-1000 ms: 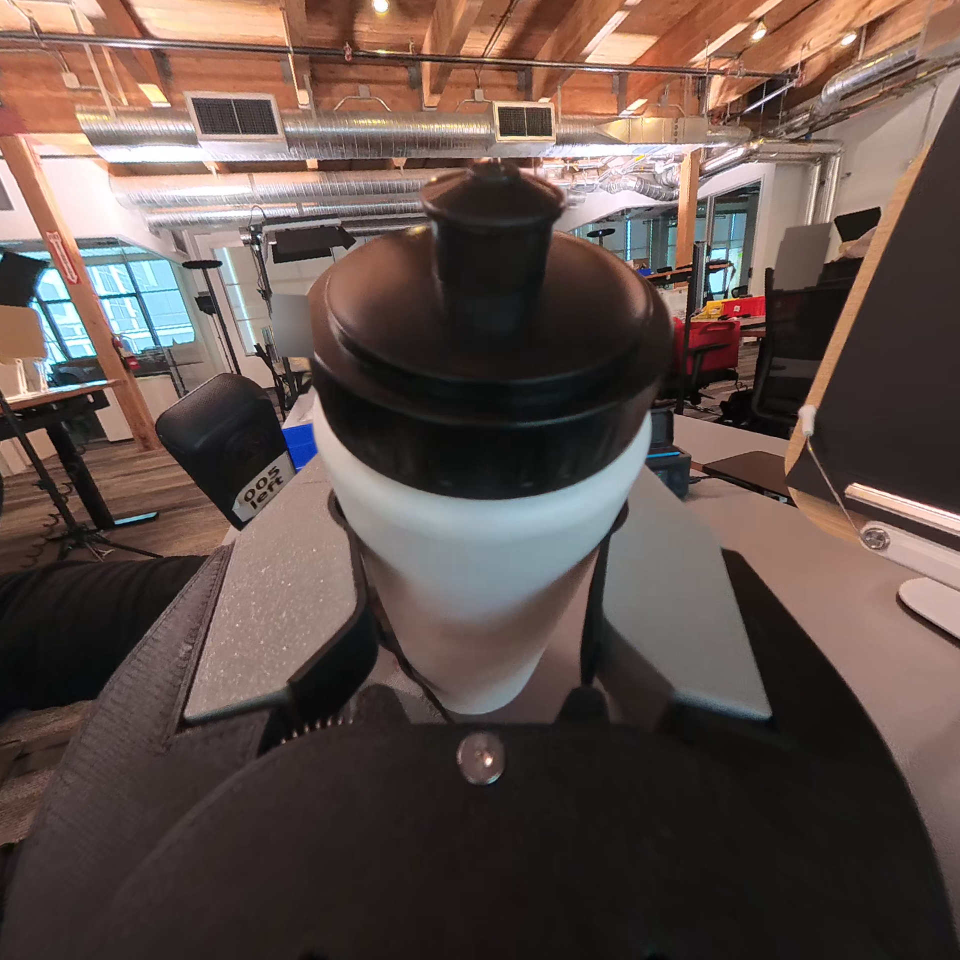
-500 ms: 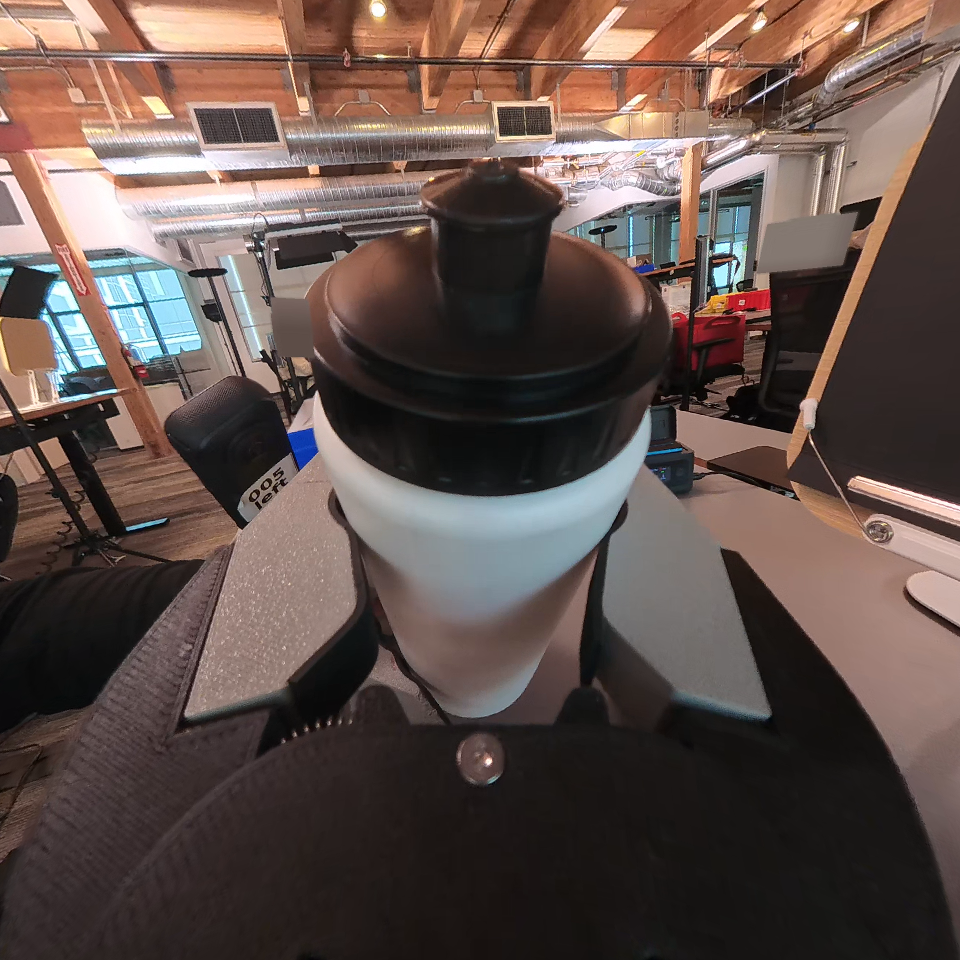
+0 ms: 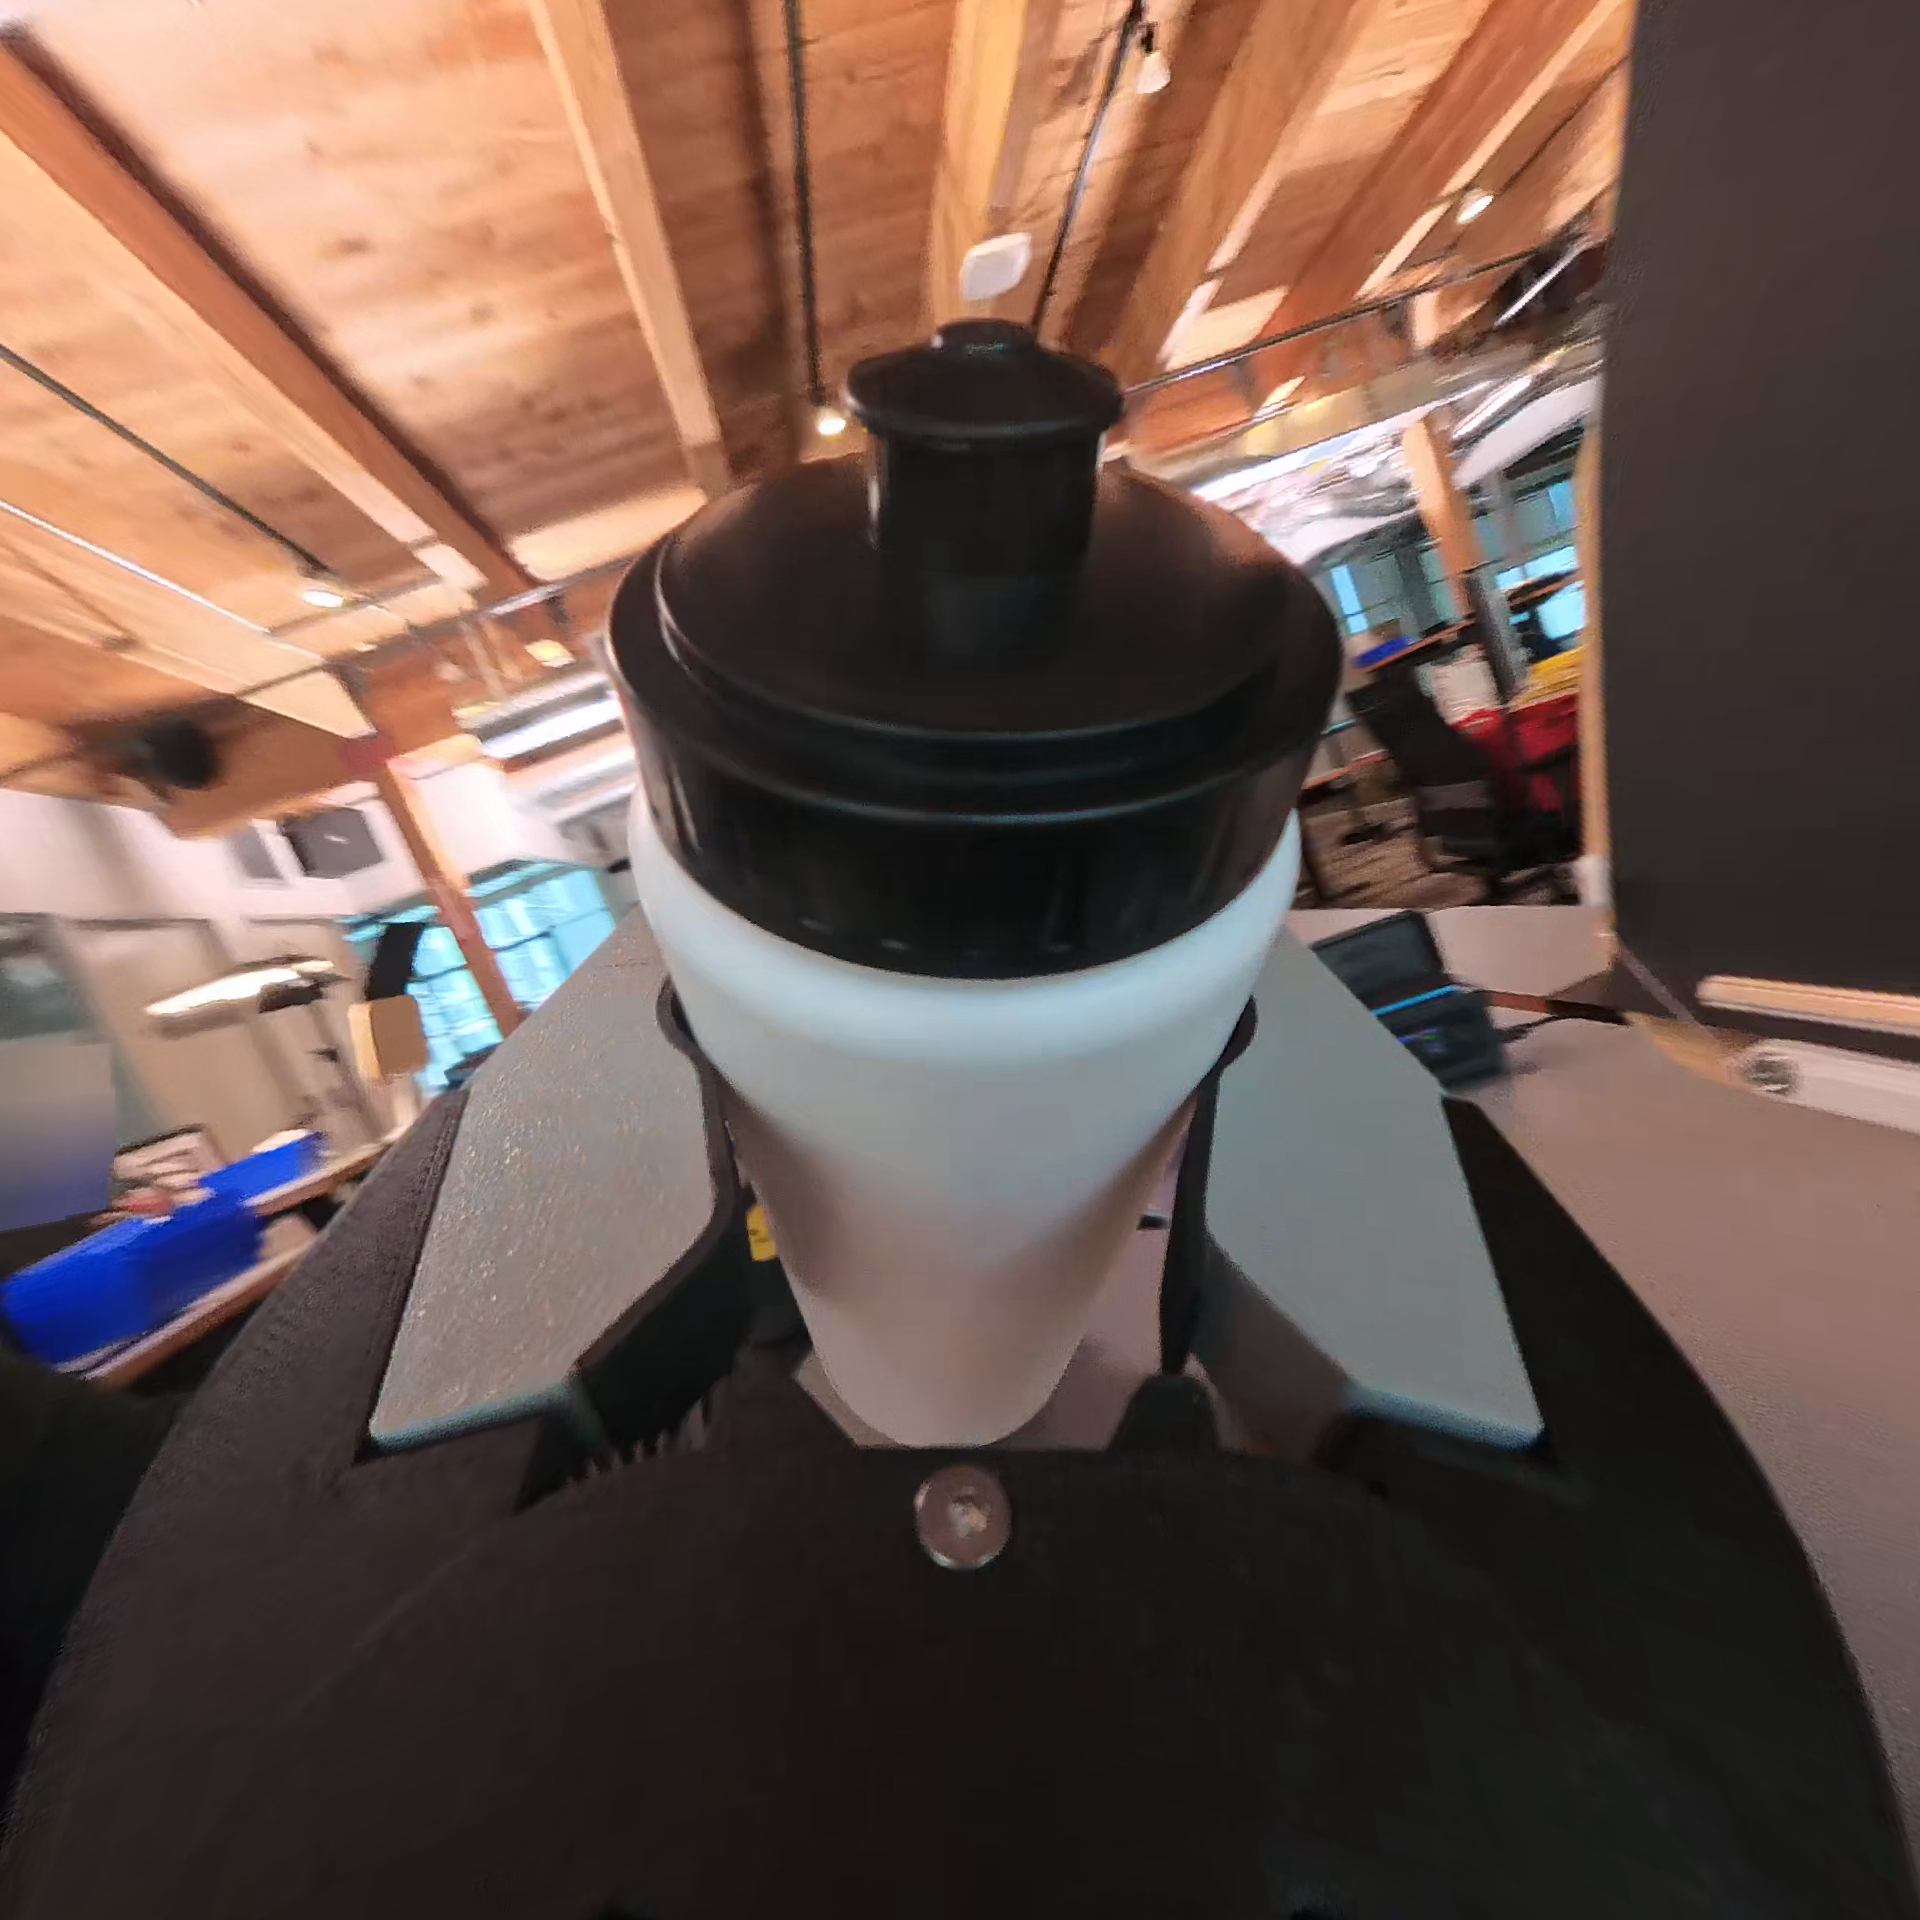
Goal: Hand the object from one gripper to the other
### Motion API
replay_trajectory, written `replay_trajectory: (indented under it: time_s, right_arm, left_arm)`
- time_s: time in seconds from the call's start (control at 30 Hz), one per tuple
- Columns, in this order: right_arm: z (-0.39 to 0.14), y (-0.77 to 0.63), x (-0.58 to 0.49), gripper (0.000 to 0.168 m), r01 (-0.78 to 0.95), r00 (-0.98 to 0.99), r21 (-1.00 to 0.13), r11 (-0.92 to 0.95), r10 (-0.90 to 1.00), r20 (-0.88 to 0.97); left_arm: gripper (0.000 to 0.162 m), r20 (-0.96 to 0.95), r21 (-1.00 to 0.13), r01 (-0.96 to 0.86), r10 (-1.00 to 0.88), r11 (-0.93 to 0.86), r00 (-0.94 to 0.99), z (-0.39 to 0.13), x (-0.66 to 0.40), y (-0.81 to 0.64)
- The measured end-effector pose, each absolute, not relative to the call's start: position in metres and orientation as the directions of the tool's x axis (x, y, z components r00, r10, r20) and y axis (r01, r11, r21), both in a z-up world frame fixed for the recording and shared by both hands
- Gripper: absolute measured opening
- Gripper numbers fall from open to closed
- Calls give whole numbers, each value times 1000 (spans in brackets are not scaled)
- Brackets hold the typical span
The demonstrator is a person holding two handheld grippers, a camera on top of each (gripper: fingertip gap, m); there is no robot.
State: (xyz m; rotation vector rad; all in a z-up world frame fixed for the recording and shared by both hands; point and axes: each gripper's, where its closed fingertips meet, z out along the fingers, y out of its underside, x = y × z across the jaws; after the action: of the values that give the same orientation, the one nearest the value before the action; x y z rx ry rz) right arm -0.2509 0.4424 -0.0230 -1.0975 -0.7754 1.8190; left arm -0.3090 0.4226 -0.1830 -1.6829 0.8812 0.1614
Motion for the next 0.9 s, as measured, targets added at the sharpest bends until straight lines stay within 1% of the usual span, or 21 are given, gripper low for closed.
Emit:
replay_trajectory:
  time_s: [0.07, 0.13, 0.2, 0.27, 0.3, 0.37, 0.4, 0.43, 0.5, 0.53, 0.57, 0.6, 0.63, 0.73, 0.83, 0.9]
  right_arm:
    - [-20, 436, -250, 96, -326, -305, -822, -467, 875, -376]
    - [-20, 433, -250, 97, -324, -279, -850, -416, 900, -334]
    - [-18, 429, -249, 97, -324, -250, -878, -351, 927, -279]
    - [-16, 429, -247, 97, -331, -196, -903, -274, 956, -218]
    - [-16, 429, -246, 97, -330, -169, -914, -237, 967, -190]
    - [-16, 433, -245, 97, -328, -71, -935, -136, 990, -119]
    - [-16, 435, -245, 97, -318, -24, -944, -88, 996, -85]
    - [-17, 437, -245, 97, -309, 11, -949, -53, 998, -59]
    - [-19, 440, -245, 96, -294, 48, -956, -26, 998, -42]
    - [-20, 440, -246, 96, -291, 48, -956, -31, 998, -47]
    - [-22, 441, -247, 96, -288, 41, -957, -45, 997, -60]
    - [-23, 441, -248, 96, -288, 30, -956, -64, 997, -75]
    - [-25, 439, -250, 96, -278, 9, -957, -84, 996, -90]
    - [-29, 425, -258, 96, -248, -91, -960, -128, 990, -108]
    - [-38, 406, -271, 96, -205, -174, -968, -143, 979, -108]
    - [-48, 392, -282, 95, -159, -205, -981, -110, 976, -77]
  left_arm:
    - [90, -558, -752, -657, -476, -58, 680, -192, -308, 423]
    - [91, -556, -750, -658, -479, -64, 680, -194, -308, 423]
    - [92, -476, -798, -596, -514, -89, 714, -191, -307, 420]
    - [98, -331, -866, -476, -537, -153, 776, -186, -309, 419]
    - [88, -262, -893, -409, -520, -188, 813, -182, -316, 421]
    - [23, -158, -935, -266, -397, -235, 904, -169, -342, 432]
    - [11, -100, -949, -193, -341, -250, 935, -164, -355, 435]
    - [18, -40, -956, -137, -347, -260, 937, -162, -358, 434]
    - [53, 75, -970, -44, -470, -239, 880, -149, -345, 423]
    - [63, 117, -976, 4, -514, -217, 850, -140, -339, 418]
    - [57, 140, -979, 34, -546, -199, 826, -133, -334, 414]
    - [55, 139, -983, 39, -590, -178, 795, -127, -327, 408]
    - [57, 127, -986, 34, -619, -160, 775, -125, -321, 404]
    - [78, 48, -990, -54, -671, -130, 740, -131, -299, 398]
    - [88, 8, -982, -135, -742, -132, 670, -144, -269, 388]
    - [89, 9, -982, -139, -761, -130, 649, -145, -256, 386]
